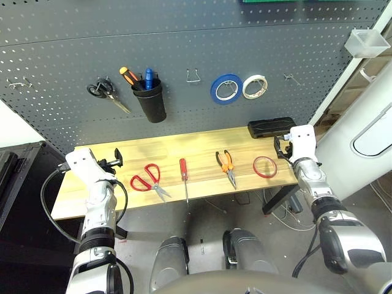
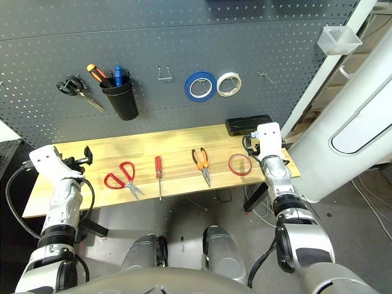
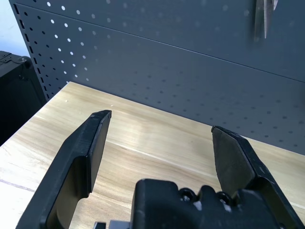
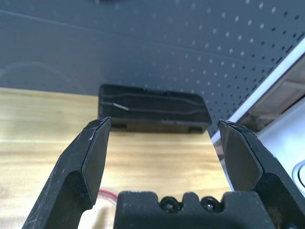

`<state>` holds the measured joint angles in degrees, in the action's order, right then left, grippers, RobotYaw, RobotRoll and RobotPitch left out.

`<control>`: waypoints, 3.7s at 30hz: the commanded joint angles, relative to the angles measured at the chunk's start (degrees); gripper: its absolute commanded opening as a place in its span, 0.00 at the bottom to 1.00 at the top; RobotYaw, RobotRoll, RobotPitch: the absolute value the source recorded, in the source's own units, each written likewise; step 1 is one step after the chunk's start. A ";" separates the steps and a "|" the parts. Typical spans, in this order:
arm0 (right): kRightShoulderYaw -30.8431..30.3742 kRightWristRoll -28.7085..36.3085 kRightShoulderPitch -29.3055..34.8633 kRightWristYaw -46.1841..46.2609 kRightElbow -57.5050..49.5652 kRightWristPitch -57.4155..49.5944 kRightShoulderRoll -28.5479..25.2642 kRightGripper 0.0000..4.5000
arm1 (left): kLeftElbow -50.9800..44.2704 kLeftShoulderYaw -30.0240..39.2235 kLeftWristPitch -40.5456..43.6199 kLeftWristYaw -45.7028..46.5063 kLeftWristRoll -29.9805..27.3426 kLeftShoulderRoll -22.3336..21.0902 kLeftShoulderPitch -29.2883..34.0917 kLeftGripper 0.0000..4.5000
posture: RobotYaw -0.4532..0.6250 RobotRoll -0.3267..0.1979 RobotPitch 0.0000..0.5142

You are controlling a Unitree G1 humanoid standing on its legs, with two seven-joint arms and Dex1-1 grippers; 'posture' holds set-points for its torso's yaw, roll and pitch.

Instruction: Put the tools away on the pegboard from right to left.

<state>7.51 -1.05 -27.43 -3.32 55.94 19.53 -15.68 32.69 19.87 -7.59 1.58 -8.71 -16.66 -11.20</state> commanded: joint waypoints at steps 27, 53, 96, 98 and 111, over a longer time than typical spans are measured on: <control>-4.38 3.39 4.81 -11.79 -28.65 -43.92 -0.40 1.00 | -17.27 -8.09 11.64 -30.26 -4.26 -9.71 4.47 0.99 | 0.35 0.62 0.32; -11.98 0.51 -8.60 -17.60 -11.68 -58.49 0.11 1.00 | -40.50 -12.61 22.83 -49.96 -12.71 -18.07 14.56 0.99 | 0.40 0.62 0.55; -7.26 -1.24 3.11 -13.61 -52.35 -52.66 -8.69 0.00 | -34.55 -7.73 19.48 -52.40 -17.23 -19.75 3.99 1.00 | 0.35 0.62 0.15; -6.35 -1.09 2.65 -13.02 -52.21 -50.46 -9.08 0.00 | -36.12 -7.45 20.72 -52.05 -17.98 -20.17 3.80 1.00 | 0.35 0.62 0.16; -1.07 -0.15 -6.72 -8.74 -37.88 -34.03 -9.90 0.00 | -42.82 -8.09 26.82 -49.85 -19.48 -19.91 2.10 1.00 | 0.37 0.62 0.17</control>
<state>4.45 -1.93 -33.33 -13.11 15.51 -16.61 -25.40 -8.95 12.34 18.28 -48.55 -27.81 -36.53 -9.05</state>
